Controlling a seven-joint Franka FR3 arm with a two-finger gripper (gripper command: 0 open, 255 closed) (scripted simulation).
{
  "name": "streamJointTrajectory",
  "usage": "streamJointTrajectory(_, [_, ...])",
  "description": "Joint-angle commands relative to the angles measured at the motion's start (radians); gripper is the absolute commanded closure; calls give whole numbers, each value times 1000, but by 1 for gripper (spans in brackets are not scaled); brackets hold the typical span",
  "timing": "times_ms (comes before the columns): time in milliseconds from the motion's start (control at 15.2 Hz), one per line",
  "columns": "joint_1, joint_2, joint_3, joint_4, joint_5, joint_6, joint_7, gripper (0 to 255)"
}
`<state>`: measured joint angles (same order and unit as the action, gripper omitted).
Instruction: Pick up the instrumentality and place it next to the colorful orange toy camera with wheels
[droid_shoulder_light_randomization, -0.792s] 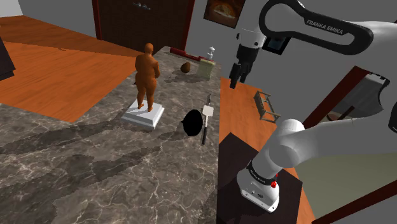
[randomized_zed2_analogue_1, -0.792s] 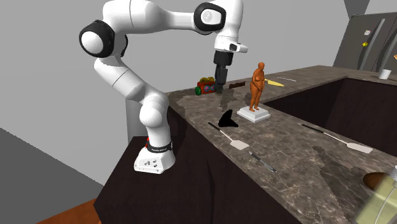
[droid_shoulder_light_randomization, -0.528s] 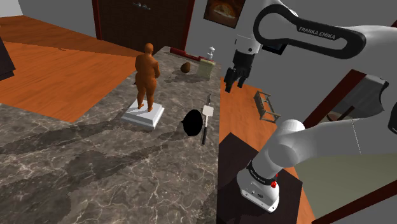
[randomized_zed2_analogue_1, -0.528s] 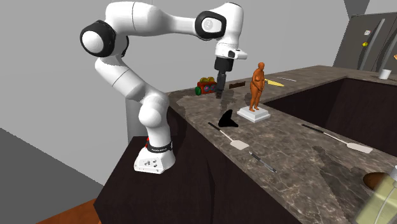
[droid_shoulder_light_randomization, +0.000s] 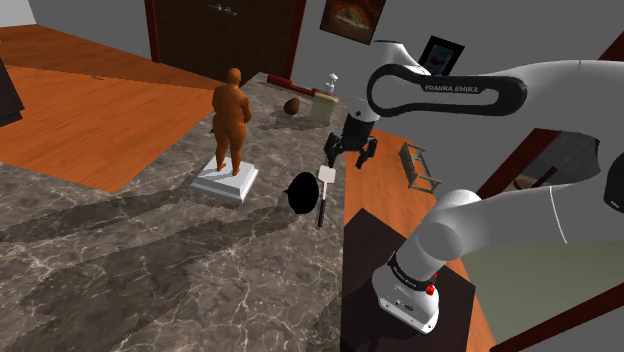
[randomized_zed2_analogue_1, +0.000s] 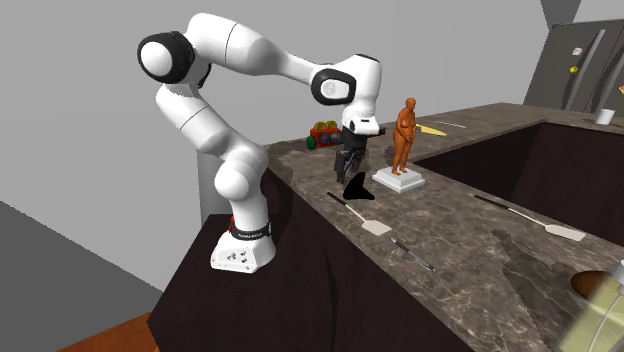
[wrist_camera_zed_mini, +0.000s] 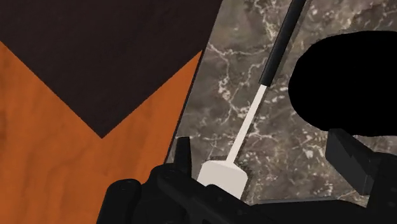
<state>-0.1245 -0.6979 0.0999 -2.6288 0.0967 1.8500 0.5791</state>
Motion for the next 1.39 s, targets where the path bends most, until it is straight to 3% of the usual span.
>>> streamJointTrajectory(0, [-27, 31, 29, -47, 31, 94, 115, 0])
streamJointTrajectory(264, [-76, 126, 92, -117, 92, 288, 329, 0])
streamJointTrajectory(792, [-72, 202, 110, -179, 110, 427, 333, 0])
streamJointTrajectory(1320, [-71, 202, 110, -179, 110, 427, 333, 0])
